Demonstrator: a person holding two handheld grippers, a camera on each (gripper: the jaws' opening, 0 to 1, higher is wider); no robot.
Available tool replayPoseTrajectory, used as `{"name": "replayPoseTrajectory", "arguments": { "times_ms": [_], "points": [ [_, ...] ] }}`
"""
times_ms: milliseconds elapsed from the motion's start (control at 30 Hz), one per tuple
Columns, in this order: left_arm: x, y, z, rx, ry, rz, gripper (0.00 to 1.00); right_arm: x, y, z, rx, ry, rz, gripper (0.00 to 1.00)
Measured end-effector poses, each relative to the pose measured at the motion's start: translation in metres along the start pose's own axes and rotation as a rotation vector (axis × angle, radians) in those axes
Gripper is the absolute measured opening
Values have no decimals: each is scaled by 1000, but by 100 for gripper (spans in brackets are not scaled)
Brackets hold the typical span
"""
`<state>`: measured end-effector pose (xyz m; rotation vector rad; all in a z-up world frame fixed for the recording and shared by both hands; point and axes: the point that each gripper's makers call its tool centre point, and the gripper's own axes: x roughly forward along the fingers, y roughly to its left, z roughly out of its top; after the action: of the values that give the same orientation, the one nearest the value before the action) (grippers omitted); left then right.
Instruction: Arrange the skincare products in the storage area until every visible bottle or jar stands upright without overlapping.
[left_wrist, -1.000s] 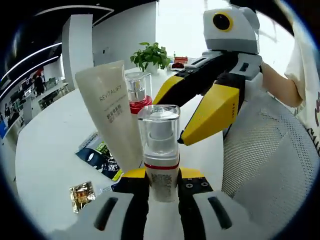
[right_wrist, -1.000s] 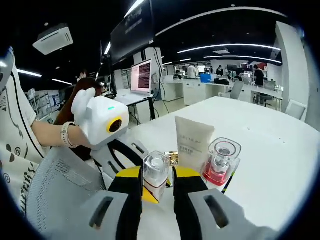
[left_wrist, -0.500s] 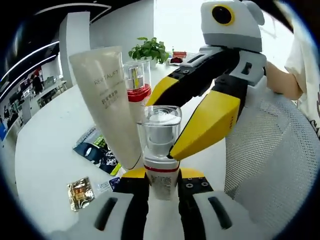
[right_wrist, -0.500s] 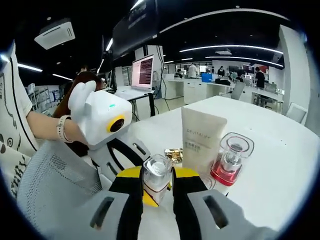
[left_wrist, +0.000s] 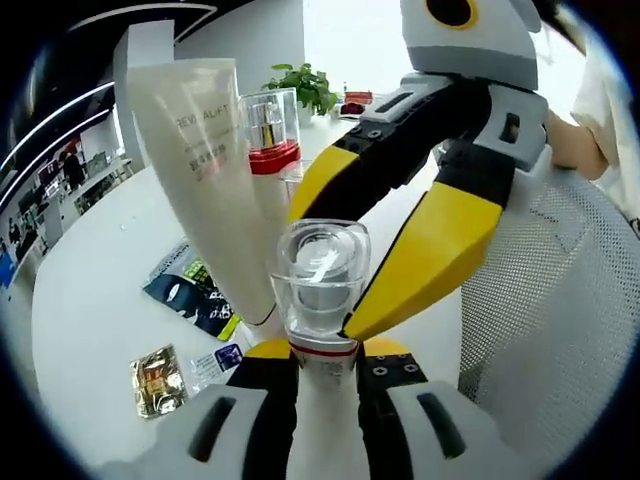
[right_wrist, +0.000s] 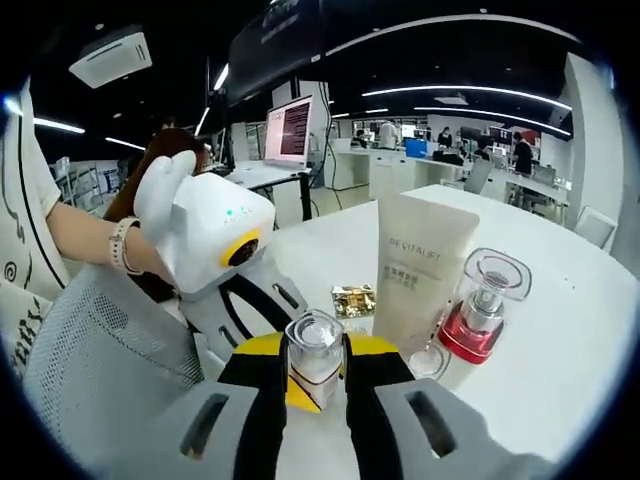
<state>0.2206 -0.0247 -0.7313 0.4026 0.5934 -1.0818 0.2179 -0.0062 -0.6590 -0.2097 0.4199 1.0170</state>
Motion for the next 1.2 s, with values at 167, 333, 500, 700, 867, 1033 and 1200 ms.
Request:
{"name": "replayPoseTrajectory", "arguments": {
  "times_ms": [167, 333, 500, 700, 867, 1033, 1200],
  "points": [
    [1, 1, 0, -6, -6, 3, 18, 1, 1, 0, 5, 0, 5, 22],
    [1, 3, 0, 11, -4, 10, 19, 1, 2, -1, -9, 4, 4, 22],
    [0, 5, -1, 15, 0, 19, 22, 0, 3, -1, -19, 9, 4, 23],
    [-1, 5, -7, 39, 36, 28, 25, -2, 4, -2, -35, 14, -1, 24],
    [-4, 7, -7, 49, 44, 44, 25, -4, 4, -3, -54, 24, -6, 24],
    [-8, 9, -10, 53, 61, 62, 26, -8, 2, -3, -67, 28, -18, 25],
    [-11, 10, -12, 49, 74, 71, 26, -15, 1, -5, -80, 40, -21, 24]
  ]
}}
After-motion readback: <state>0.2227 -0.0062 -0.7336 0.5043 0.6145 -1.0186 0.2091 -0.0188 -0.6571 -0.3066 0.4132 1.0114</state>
